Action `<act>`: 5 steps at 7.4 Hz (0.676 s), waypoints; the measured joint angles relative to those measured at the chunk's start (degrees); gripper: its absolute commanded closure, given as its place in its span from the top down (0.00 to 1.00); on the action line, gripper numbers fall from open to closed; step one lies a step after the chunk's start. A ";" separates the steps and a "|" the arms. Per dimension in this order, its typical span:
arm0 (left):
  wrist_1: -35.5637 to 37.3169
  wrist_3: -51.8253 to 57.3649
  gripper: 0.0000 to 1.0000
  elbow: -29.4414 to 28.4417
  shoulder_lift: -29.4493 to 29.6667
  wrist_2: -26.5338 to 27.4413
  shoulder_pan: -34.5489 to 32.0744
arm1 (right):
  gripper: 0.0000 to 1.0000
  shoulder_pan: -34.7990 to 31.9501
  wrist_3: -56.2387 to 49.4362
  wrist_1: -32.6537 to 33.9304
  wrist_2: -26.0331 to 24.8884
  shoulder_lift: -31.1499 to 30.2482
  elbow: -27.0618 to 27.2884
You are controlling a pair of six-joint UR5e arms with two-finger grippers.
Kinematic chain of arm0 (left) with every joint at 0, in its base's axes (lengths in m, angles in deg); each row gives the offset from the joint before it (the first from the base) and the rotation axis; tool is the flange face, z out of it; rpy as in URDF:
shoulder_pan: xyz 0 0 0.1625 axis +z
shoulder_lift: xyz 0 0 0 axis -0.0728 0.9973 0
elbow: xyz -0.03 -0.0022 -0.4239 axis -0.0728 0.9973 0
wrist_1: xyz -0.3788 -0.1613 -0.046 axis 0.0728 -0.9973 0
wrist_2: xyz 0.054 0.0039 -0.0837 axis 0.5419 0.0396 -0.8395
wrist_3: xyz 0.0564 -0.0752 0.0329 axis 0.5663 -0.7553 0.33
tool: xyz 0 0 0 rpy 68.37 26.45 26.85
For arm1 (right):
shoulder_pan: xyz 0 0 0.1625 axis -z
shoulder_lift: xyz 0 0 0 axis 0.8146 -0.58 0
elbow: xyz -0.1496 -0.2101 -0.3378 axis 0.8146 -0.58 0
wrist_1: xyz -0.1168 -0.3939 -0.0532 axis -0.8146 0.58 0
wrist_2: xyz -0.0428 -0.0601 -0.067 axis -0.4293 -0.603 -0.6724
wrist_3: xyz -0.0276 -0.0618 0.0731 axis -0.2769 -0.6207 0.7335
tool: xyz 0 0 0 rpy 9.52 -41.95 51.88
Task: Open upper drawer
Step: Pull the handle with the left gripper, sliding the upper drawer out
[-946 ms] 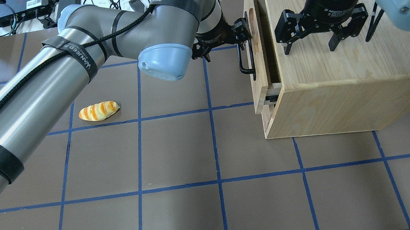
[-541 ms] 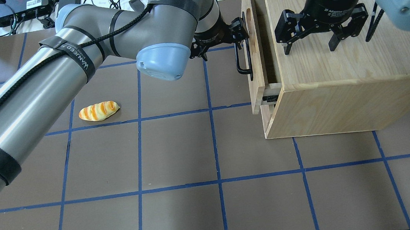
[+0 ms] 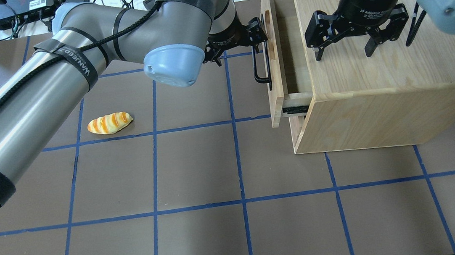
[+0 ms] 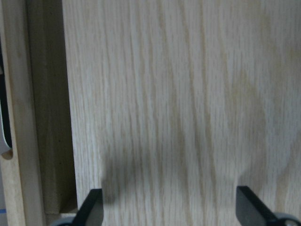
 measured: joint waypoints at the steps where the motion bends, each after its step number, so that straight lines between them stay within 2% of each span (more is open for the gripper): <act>1: -0.27 0.00 1.00 0.12 -0.12 0.45 0.65 | 1.00 0.00 0.00 0.00 -0.01 0.00 0.00; 5: -1.05 1.31 1.00 0.30 -0.77 2.03 2.81 | 1.00 0.00 0.00 0.00 -0.03 0.00 0.00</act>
